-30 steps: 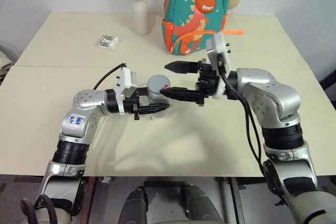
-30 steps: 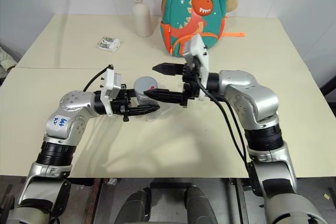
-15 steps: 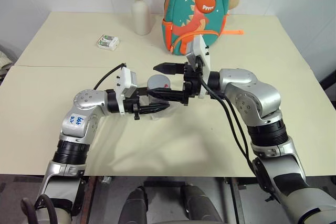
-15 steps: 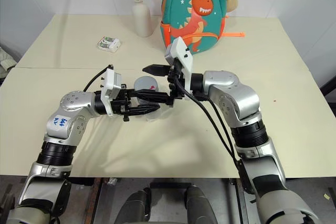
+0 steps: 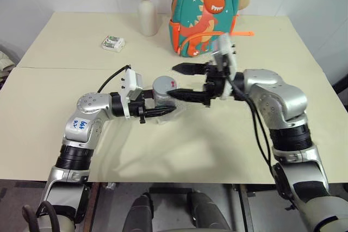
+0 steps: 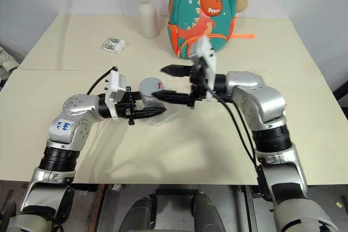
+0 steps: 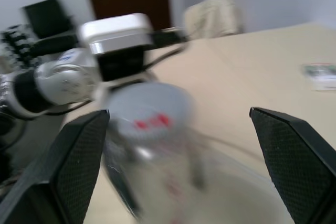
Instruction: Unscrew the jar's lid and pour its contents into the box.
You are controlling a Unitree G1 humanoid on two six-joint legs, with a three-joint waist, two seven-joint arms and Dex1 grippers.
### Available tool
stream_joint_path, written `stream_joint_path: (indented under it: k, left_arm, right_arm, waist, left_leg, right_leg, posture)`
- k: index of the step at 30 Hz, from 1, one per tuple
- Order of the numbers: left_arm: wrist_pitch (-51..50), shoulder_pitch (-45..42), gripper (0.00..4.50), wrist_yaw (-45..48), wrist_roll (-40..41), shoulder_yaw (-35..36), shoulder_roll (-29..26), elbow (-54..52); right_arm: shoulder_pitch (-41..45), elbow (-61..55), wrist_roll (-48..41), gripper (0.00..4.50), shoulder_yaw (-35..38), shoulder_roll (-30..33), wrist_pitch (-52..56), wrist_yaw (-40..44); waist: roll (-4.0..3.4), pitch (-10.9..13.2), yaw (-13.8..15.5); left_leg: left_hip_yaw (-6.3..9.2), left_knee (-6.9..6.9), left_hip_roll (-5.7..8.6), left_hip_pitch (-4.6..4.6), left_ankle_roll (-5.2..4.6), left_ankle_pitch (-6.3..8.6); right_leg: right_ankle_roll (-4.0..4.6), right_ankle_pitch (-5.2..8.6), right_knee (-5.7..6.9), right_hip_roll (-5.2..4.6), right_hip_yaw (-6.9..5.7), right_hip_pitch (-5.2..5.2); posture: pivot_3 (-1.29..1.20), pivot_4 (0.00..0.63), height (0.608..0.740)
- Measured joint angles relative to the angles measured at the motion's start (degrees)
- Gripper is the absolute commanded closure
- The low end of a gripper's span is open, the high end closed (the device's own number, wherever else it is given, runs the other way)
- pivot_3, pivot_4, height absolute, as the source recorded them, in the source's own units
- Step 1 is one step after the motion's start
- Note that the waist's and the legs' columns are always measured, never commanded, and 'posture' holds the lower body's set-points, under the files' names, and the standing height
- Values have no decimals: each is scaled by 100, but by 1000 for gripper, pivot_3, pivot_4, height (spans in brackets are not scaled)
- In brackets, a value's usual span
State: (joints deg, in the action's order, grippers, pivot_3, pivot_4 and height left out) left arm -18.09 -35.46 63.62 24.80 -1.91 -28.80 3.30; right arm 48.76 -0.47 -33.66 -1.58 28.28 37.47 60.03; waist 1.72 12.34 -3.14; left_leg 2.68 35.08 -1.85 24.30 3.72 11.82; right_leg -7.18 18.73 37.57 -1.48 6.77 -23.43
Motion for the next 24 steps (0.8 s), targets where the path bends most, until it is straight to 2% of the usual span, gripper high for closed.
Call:
stream_joint_path:
  k: [6, 10, 18, 24]
  left_arm:
    - [2, 0, 2455, 35, 0, -2, -4, -3]
    - [2, 0, 2455, 34, 0, -1, -6, -4]
    - [5, 0, 2455, 34, 0, -1, 0, -4]
    - [6, 0, 2455, 37, 0, -2, 7, -3]
  right_arm:
    - [-303, 28, -211, 12, 289, 426, 19, 420]
    - [-317, -9, -347, 12, 405, 481, 71, 499]
    - [47, -294, -175, 12, -150, -349, 115, -108]
    - [188, -284, 183, 12, -600, -608, 56, -344]
  waist:
    - [0, 0, -24]
    - [0, 0, -33]
    - [-1, 0, -36]
    - [0, 0, -2]
  left_leg:
    - [-1, -1, -1, -1, 0, 0]
    - [-2, 0, -1, -3, -1, -1]
    - [0, 1, -1, -3, 0, -1]
    - [0, 0, -1, -1, 0, -1]
  right_leg:
    - [0, 0, 1, 2, 2, -1]
    - [0, 0, 4, 2, 3, -1]
    - [0, 0, 7, 2, 3, -2]
    - [0, 0, 4, 0, 1, -2]
  posture:
    - [0, 150, 740]
    - [0, 150, 740]
    - [0, 150, 740]
    - [0, 150, 740]
